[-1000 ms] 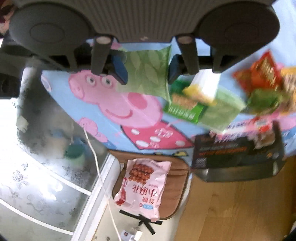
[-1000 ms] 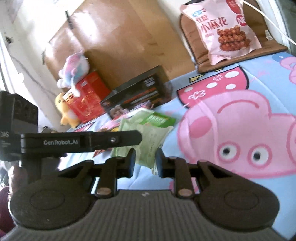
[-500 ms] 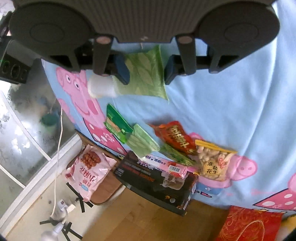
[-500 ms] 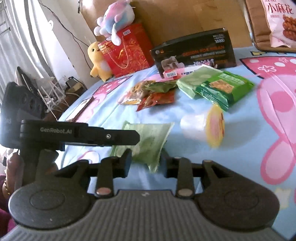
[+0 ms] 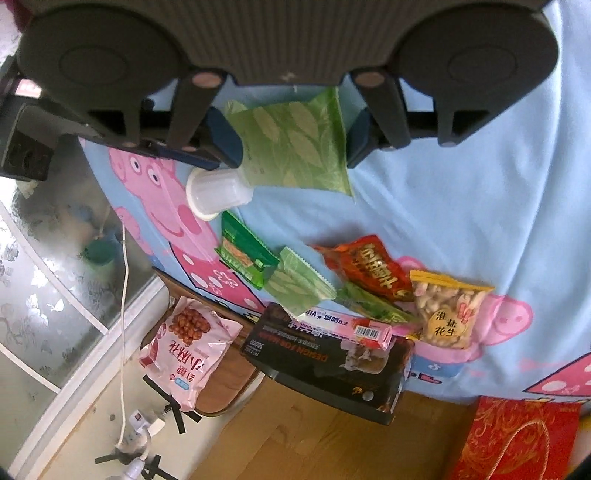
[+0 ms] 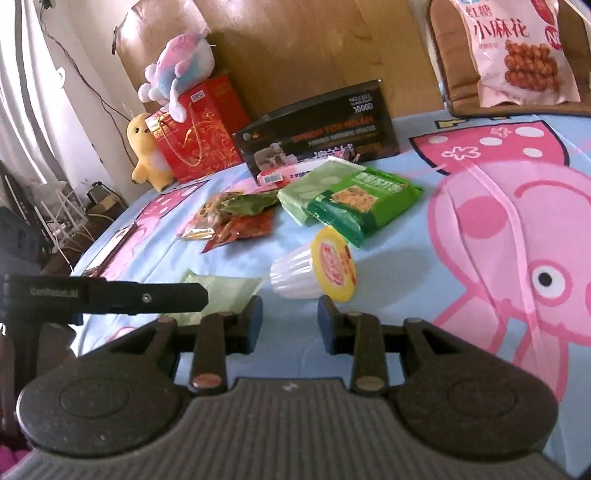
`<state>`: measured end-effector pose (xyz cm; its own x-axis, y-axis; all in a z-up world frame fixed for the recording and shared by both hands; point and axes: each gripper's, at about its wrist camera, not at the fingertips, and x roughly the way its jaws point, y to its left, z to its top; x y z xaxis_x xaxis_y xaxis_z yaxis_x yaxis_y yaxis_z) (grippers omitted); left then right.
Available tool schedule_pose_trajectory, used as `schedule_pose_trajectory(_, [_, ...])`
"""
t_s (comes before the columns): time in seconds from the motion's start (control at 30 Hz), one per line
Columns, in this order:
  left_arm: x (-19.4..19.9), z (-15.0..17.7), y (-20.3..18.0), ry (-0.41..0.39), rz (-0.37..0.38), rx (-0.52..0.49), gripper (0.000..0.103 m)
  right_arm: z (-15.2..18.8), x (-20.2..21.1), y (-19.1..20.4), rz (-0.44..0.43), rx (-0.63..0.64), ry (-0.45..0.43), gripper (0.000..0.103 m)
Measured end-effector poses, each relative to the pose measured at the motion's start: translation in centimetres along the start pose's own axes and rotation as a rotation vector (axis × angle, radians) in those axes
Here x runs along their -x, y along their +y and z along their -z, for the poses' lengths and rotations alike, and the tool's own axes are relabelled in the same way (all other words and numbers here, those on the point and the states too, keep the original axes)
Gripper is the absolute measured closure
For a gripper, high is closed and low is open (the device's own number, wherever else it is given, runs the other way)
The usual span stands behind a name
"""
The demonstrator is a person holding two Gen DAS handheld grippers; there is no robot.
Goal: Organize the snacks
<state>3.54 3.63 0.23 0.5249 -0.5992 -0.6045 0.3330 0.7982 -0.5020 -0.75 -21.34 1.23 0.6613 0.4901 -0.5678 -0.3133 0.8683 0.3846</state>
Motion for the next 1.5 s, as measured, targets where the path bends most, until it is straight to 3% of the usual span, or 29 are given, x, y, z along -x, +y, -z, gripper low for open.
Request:
schedule_pose_trajectory(0.2, [1.7,-1.0,1.2,-0.045,-0.065,0.034,0.037,0.1,0.8,0.2,0.027,0.044,-0.01,0.067])
schedule_pose_trajectory(0.33, [2.0,-2.8,0.4,-0.063,-0.022,0.017,0.037,0.1,1.7,-0.3,0.042,0.032,-0.03,0.067])
schedule_pose_trajectory(0.5, [-2.3,-4.1,-3.5,0.045,0.12,-0.064,0.033,0.1,2.3,-0.3,0.104,0.076,-0.064,0.066])
schedule_pose_trajectory(0.73, [-7.1,-3.2,-6.8,0.151,0.1,-0.153,0.033,0.3,1.2,-0.6,0.169,0.156,-0.049,0.066])
schedule_pose_trajectory(1.17, [-7.8,-2.3,-8.1,0.14,0.082,-0.195,0.034,1.5,0.5,0.4,0.201,0.278,-0.084,0.057])
schedule_pose_trajectory(1.37, [-7.1,-3.1,-8.3,0.113,0.102,-0.192,0.036,1.1,0.4,0.8,0.25,0.283,-0.097,0.066])
schedule_pose_trajectory(1.5, [-6.5,-4.4,-8.2,0.099,0.136,-0.188,0.036,-0.7,0.7,1.1,0.245,0.284,-0.169,0.067])
